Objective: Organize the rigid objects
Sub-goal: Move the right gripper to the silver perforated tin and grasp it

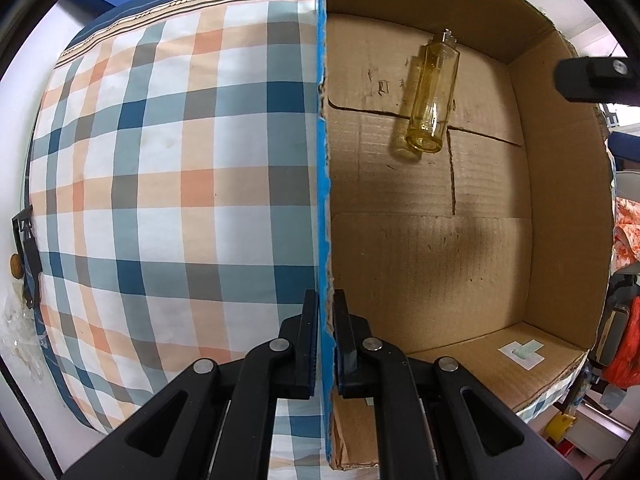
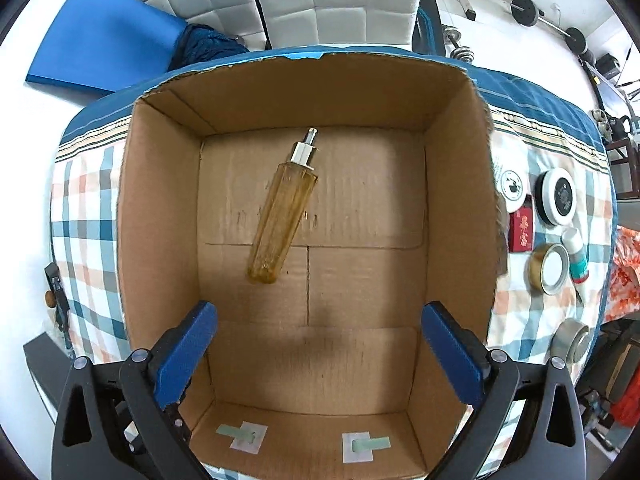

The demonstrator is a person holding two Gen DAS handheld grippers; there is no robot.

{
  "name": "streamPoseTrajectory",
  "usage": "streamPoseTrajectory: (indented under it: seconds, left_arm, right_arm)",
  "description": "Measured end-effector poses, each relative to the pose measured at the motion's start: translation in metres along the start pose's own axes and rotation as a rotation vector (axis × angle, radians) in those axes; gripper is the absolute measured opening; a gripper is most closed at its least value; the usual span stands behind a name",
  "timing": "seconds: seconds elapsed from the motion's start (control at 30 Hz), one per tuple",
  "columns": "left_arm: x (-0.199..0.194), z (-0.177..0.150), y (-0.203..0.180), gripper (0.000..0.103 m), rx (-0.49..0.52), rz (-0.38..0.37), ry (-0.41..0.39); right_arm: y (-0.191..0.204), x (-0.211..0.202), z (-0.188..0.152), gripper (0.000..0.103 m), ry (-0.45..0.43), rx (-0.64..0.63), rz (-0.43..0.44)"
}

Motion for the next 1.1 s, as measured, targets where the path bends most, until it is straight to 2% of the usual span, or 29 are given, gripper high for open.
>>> streamPoseTrajectory:
  seconds: [0.37, 0.53, 0.6, 0.67, 0.83, 1.03, 1.1]
  left_arm:
    - [0.001, -0.01, 0.0, 0.004, 0.016, 0.008, -0.006]
    - [0.003, -0.016, 0.001, 0.004, 0.012, 0.007, 0.001]
    - [0.003, -0.019, 0.001, 0.004, 0.01, 0.01, 0.002]
    - [0.005, -0.019, 0.001, 0.004, 0.002, 0.014, 0.003]
    - [0.008, -0.021, 0.001, 0.004, -0.018, 0.025, 0.005]
    - [0.014, -0.02, -0.002, 0.004, -0.025, 0.045, 0.007]
    - [0.016, -0.019, -0.004, 0.004, -0.027, 0.049, 0.014]
  right_arm:
    - [-0.003, -0.042, -0.039, 0.103, -0.083, 0.013, 0.018]
    - [-0.033, -0.068, -0.059, 0.103, -0.214, 0.063, 0.062]
    - [-0.059, -0.079, -0.069, 0.103, -0.271, 0.084, 0.048]
    - [-0.087, -0.081, -0.079, 0.103, -0.27, 0.109, 0.04]
    - [-0.192, -0.064, -0.118, 0.103, -0.181, 0.29, -0.055]
    - [-0.314, -0.019, -0.177, 0.103, -0.089, 0.535, -0.119]
    - [-0.34, -0.001, -0.192, 0.103, -0.059, 0.593, -0.113]
Point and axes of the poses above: each gripper's, at about its wrist camera, not at the fingertips, and x roughly the way its jaws point, y to its left, z to its top, the point moved 2 cm from there along x, roughly the way its jaws point, and after that the axes turned 12 degrees about -x, right-handed, at the moved point
